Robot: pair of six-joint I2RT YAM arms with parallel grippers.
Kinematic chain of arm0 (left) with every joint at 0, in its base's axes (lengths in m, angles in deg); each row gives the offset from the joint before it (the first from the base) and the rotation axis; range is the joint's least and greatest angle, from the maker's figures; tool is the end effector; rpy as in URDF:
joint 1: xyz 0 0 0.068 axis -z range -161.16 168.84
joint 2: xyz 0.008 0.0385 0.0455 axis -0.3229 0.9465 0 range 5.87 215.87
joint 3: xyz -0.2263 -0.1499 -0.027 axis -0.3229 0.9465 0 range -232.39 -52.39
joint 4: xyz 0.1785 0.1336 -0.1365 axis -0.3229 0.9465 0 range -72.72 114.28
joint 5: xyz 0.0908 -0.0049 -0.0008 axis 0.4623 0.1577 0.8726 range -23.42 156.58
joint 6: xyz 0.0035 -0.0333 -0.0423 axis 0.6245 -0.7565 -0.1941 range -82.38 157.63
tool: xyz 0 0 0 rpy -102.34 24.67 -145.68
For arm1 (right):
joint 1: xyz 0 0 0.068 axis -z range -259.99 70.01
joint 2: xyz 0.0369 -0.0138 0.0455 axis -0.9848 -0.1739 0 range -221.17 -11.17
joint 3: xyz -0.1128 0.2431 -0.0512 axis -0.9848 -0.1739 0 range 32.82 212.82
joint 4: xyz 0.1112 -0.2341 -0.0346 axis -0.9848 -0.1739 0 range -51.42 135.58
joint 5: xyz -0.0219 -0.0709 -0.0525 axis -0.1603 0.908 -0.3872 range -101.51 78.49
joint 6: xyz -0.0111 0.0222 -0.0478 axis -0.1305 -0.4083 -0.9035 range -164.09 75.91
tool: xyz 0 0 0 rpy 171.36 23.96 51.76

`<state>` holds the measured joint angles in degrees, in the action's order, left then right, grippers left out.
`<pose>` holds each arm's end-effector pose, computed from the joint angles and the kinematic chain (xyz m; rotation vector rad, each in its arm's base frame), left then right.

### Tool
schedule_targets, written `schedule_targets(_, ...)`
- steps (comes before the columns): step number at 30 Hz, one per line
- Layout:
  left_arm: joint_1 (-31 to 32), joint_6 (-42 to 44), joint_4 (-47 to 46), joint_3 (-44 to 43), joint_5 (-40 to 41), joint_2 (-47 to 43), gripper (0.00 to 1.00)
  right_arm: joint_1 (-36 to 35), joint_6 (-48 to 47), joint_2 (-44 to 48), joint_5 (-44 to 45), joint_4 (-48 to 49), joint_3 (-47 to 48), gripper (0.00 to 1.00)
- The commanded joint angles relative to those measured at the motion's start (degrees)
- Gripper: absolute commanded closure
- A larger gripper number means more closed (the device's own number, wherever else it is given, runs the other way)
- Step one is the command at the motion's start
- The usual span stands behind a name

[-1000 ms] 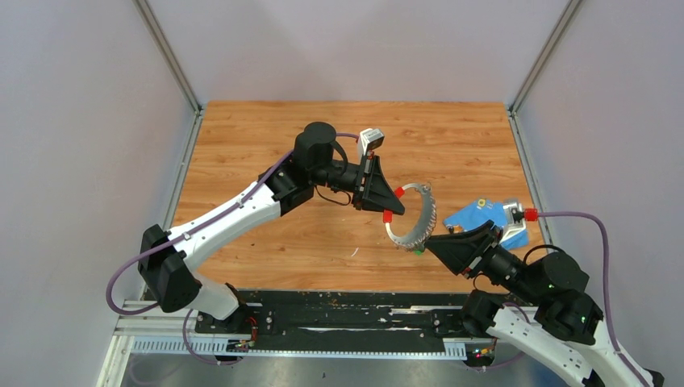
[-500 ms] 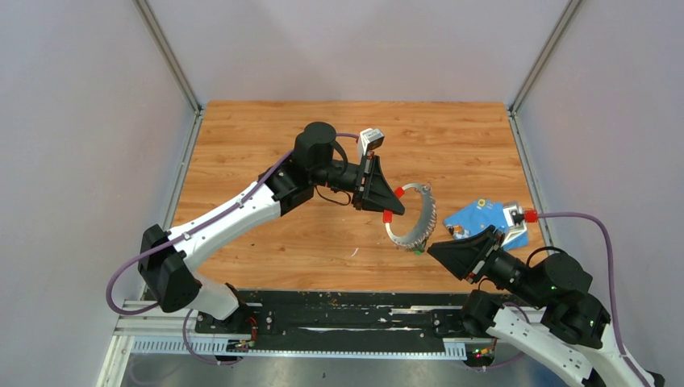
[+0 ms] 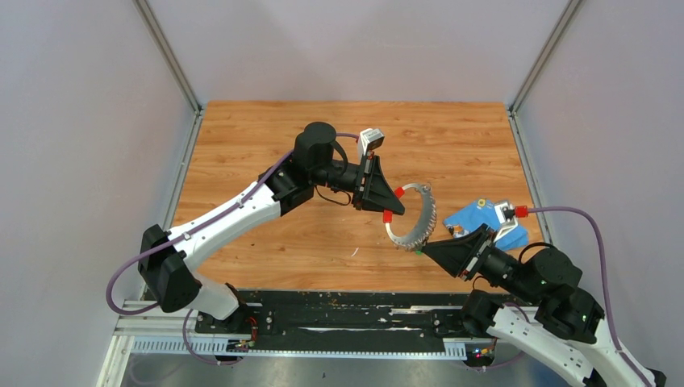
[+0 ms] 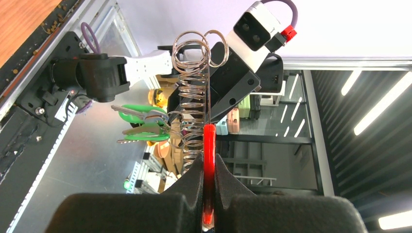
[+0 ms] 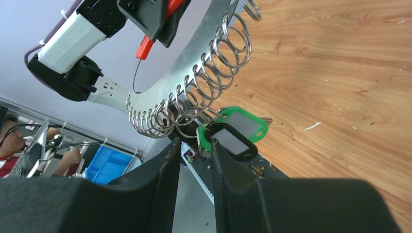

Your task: Remove the keys from the keyring

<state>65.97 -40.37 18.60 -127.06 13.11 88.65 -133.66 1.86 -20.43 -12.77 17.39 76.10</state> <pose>0.2047 -0.2626 0.3845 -0.3040 -2.2514 2.0566 0.0217 0.0310 0.3540 -0.1304 1.6347 1.3990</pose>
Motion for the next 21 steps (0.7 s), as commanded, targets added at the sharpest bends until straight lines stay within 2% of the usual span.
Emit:
schedule_targets(1,0.7,-1.5,0.6,-1.0,-2.4,-0.2,1.00,-0.4,2.0,-0.1,0.8,2.4,-1.4,0.68)
schedule_targets(21,0.9,-1.1,0.5,-0.3,-2.2,-1.1,1.00,-0.4,7.4,2.1,4.5,9.6,-6.3,0.68)
